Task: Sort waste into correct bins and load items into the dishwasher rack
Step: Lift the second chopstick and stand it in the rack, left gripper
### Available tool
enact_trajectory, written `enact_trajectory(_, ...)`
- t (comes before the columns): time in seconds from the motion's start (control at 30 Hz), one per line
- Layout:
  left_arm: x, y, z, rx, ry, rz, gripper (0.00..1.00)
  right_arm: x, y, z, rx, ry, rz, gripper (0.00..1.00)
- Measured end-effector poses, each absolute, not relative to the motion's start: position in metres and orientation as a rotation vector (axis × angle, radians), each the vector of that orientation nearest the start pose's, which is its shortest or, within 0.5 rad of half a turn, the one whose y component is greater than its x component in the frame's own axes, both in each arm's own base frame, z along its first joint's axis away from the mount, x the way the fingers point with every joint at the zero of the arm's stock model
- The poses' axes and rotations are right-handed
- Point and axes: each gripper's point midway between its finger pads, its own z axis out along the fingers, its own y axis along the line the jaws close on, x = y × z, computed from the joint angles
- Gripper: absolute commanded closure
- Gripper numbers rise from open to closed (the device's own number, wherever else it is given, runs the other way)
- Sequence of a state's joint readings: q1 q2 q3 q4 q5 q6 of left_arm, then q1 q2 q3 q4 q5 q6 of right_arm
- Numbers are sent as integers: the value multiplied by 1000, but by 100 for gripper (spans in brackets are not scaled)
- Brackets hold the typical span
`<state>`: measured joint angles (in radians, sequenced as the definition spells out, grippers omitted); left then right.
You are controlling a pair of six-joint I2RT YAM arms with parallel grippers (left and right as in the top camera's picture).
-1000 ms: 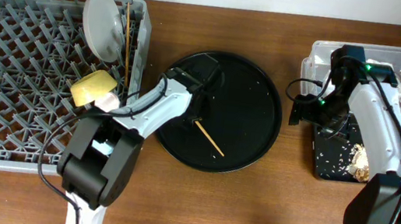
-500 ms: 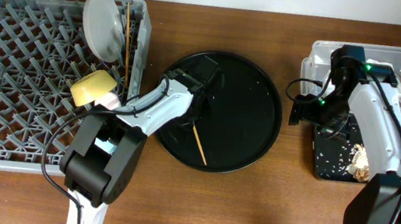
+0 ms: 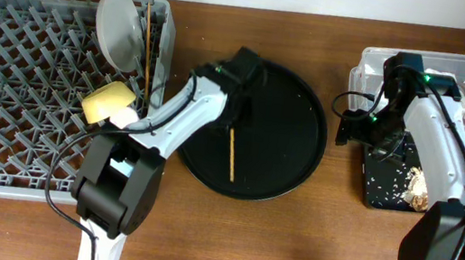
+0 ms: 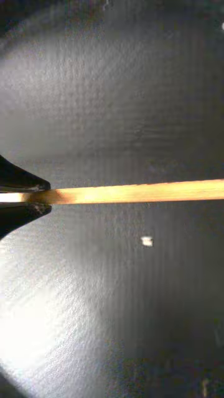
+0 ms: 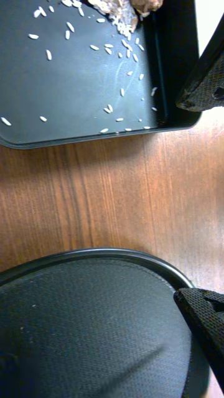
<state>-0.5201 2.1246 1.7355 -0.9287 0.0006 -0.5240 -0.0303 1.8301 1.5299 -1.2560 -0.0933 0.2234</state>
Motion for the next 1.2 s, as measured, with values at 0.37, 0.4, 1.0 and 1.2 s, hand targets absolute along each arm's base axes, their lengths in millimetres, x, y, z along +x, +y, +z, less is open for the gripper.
enact_trajectory(0.37, 509, -150, 182, 377, 2574, -9, 98, 343, 5, 108, 395, 3107, 143, 8)
enact_trajectory(0.4, 514, -133, 182, 351, 2576, 19, 99, 343, 5, 108, 396, 3107, 142, 8)
enact_trajectory(1.0, 548, -27, 164, 111, 2577, 145, 23, 343, 5, 108, 395, 3108, 142, 8)
enact_trajectory(1.2, 549, -27, 169, 106, 2574, 142, 16, 347, 5, 108, 378, 3096, 144, 14)
